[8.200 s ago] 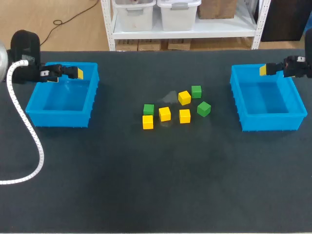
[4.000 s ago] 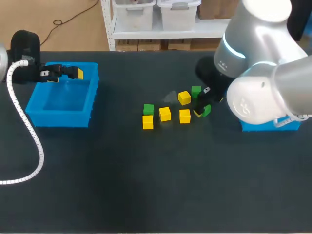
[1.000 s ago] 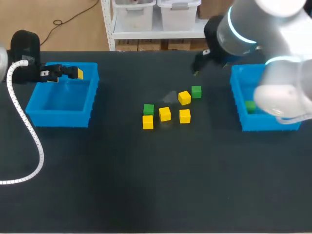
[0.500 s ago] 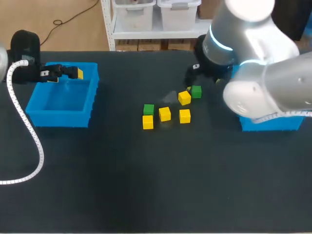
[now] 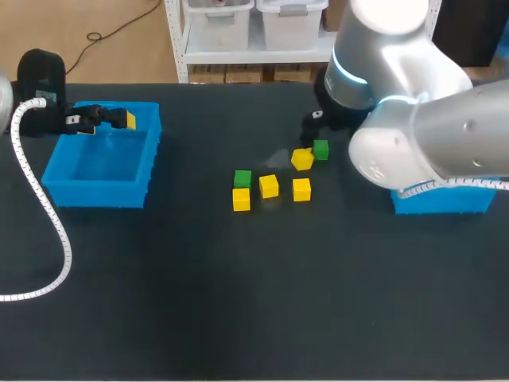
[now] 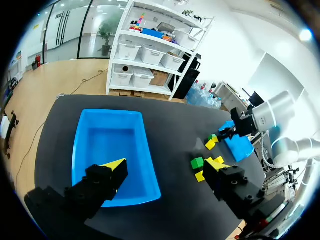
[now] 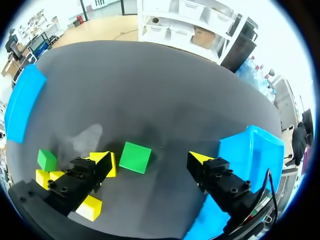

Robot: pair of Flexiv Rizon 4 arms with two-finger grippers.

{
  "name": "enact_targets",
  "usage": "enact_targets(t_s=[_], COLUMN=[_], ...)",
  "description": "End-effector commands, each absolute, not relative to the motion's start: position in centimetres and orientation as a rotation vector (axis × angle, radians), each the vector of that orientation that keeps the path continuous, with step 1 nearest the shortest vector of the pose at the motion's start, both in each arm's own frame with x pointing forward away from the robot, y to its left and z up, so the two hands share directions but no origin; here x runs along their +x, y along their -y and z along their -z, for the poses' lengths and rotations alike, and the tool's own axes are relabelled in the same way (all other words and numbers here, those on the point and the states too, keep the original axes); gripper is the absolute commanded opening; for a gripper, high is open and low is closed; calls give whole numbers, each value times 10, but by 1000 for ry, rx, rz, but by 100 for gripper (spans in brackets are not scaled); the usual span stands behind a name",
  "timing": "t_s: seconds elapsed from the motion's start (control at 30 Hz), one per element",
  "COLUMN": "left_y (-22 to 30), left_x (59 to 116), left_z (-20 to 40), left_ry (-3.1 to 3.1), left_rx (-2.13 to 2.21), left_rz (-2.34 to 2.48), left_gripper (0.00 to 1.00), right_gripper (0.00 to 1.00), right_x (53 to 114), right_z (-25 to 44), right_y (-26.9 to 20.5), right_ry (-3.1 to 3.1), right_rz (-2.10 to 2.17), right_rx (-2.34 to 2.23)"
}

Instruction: Put the green cubes in the right bin and the yellow cubes in the left bin.

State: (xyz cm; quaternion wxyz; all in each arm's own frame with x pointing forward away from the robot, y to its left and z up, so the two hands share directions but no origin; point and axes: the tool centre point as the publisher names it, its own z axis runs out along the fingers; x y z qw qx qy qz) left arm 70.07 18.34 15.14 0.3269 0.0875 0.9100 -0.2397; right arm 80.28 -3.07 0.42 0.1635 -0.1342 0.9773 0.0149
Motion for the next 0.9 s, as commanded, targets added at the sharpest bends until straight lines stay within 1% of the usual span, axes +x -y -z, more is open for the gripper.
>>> enact_targets(t_s=[0.03,0.43,0.9], left_y=[-185,-185,-185], left_x=[700,700,700], left_z=[-150,-150,-150], left_ry=[-2376,-2376,-2376], left_rx=[231,231,231], left_rz=[635,635,635], left_gripper=[100,100,100], right_gripper=[100,100,100], right_x=[805,806,817], right_z=[1,-5,14], right_y=[31,30,33], right_ry=[-2787,-2768,-2810], right_rz=[-35,-34,11], right_rx=[-376,-370,-366])
